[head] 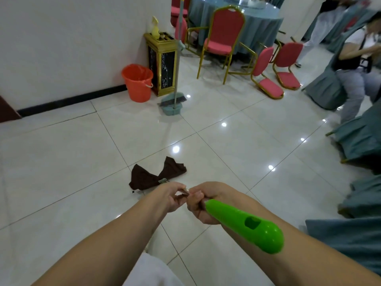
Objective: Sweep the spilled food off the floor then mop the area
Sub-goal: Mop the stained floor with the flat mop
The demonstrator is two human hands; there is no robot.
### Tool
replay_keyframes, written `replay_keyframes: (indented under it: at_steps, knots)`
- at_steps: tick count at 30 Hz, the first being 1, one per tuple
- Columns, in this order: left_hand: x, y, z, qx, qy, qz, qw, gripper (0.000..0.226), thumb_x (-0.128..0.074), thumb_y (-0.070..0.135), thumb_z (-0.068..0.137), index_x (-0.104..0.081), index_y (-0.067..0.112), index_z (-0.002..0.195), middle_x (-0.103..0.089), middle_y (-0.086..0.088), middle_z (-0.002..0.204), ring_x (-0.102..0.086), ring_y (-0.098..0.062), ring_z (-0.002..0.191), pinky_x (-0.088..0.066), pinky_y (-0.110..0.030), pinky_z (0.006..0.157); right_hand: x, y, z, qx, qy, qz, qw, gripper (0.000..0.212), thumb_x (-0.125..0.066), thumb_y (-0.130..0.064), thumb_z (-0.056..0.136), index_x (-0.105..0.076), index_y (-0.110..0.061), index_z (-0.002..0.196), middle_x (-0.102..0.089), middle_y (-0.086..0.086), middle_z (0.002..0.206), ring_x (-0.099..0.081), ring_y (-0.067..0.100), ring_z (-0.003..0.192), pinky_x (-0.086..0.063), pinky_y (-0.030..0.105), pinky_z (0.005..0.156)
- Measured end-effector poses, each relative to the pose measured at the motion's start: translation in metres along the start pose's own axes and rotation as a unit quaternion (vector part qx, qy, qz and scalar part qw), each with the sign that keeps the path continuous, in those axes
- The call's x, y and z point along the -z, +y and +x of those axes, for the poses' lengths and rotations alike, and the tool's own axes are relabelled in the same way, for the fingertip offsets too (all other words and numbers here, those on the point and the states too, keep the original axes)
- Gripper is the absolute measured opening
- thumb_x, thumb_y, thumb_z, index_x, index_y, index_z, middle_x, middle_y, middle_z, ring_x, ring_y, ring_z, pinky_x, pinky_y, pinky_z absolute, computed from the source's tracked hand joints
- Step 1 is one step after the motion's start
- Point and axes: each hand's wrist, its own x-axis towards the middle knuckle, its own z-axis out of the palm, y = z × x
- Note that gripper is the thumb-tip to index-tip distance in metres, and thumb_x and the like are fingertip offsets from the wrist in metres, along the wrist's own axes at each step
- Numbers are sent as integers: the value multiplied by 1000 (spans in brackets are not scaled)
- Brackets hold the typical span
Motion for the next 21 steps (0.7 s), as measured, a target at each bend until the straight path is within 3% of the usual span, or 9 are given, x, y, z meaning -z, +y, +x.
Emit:
replay_keyframes:
  at_steps: [4, 9, 14, 17, 21]
  knots:
    - [-3, 5, 5, -8, -2, -7, 1000, 23, -52, -3, 89, -48, -2, 66, -54, -19, 72, -55, -23, 61, -48, -25, 31, 1, -5, -1, -3, -8, 16, 1000, 18, -42, -6, 98, -45, -4, 80, -47, 14, 36, -33, 10, 20, -31, 11, 25]
    - [4, 17, 26, -12, 2, -17, 1000, 9, -51, -3, 90, -50, -2, 81, -52, -19, 76, -54, -25, 63, -49, -27, 31, -6, -12, 19, -1, -10, 32, 999, 20, -42, -6, 98, -46, -4, 79, -46, 9, 36, -32, 8, 20, -30, 12, 24]
    - [16, 39, 49, 8, 0, -20, 1000, 16, -50, 0, 92, -48, -2, 77, -49, -19, 75, -52, -26, 61, -48, -28, 30, -22, -31, 48, -35, -6, 24, 999, 36, -48, -6, 95, -54, 2, 60, -37, 1, 44, -32, 8, 20, -30, 10, 26]
    - [20, 61, 62, 12, -11, -25, 1000, 19, -50, 1, 93, -48, -2, 74, -51, -19, 74, -54, -26, 60, -54, -29, 38, -35, -52, 62, -51, -6, 2, 999, 39, -47, -7, 96, -52, 0, 58, -35, 2, 40, -32, 9, 19, -28, 10, 24]
    - [22, 97, 77, 14, -11, -32, 999, 19, -50, 1, 92, -47, -3, 73, -52, -20, 74, -60, -25, 36, -51, -27, 35, -55, -86, 76, -70, 3, -34, 997, 36, -47, -7, 95, -48, -3, 59, -36, 1, 46, -33, 9, 20, -27, 10, 23]
